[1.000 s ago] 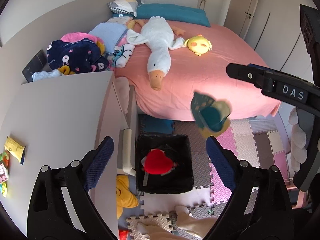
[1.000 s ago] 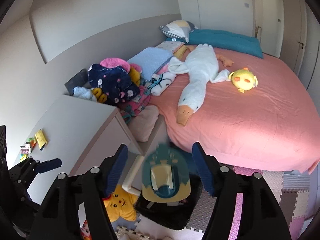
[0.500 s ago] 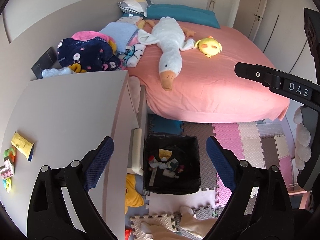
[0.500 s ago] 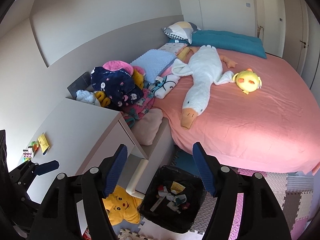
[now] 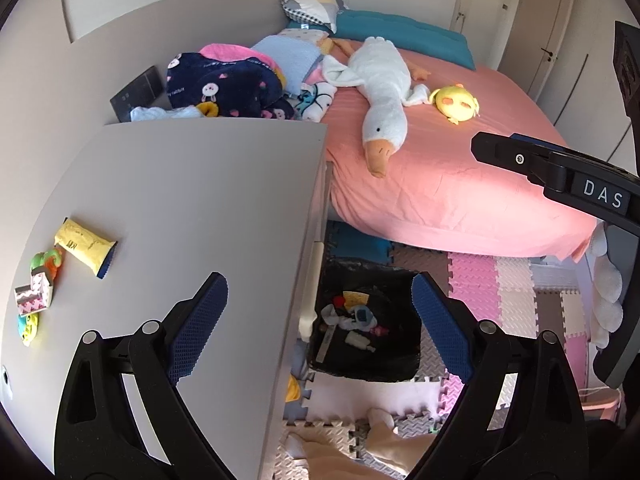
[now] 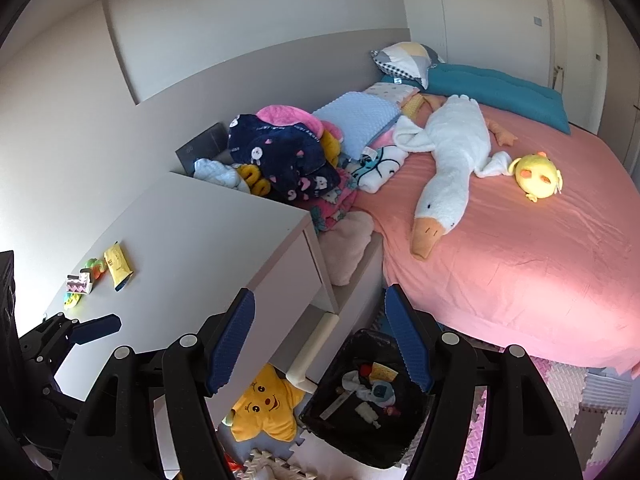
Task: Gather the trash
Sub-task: 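Move both open tools back over the desk toward the remaining toys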
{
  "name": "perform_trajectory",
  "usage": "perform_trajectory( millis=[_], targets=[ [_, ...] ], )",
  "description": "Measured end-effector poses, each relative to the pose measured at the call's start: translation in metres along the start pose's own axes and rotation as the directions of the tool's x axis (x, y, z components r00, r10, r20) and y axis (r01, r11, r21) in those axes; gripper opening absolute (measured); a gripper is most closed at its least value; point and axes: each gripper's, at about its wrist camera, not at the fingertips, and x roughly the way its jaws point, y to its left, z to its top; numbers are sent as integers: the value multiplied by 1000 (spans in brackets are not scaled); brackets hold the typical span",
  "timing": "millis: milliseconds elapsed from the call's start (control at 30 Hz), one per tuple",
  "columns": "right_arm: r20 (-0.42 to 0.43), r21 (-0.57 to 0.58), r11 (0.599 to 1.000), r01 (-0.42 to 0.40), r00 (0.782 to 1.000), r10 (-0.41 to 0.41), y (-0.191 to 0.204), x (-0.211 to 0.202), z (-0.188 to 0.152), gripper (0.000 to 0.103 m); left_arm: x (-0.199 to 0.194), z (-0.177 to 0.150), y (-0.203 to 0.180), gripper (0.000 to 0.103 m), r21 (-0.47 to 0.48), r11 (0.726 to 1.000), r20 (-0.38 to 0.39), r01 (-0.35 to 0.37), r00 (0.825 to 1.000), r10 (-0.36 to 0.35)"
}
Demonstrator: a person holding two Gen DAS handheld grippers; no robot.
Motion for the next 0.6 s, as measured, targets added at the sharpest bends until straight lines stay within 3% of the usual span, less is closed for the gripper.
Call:
perform_trajectory(
  millis=[600],
  targets=[
    [-60,-112,988,-110,993,104,109,31,-5,69,-27,-41,100,90,-126,988,-16,-94,996,93]
  ],
)
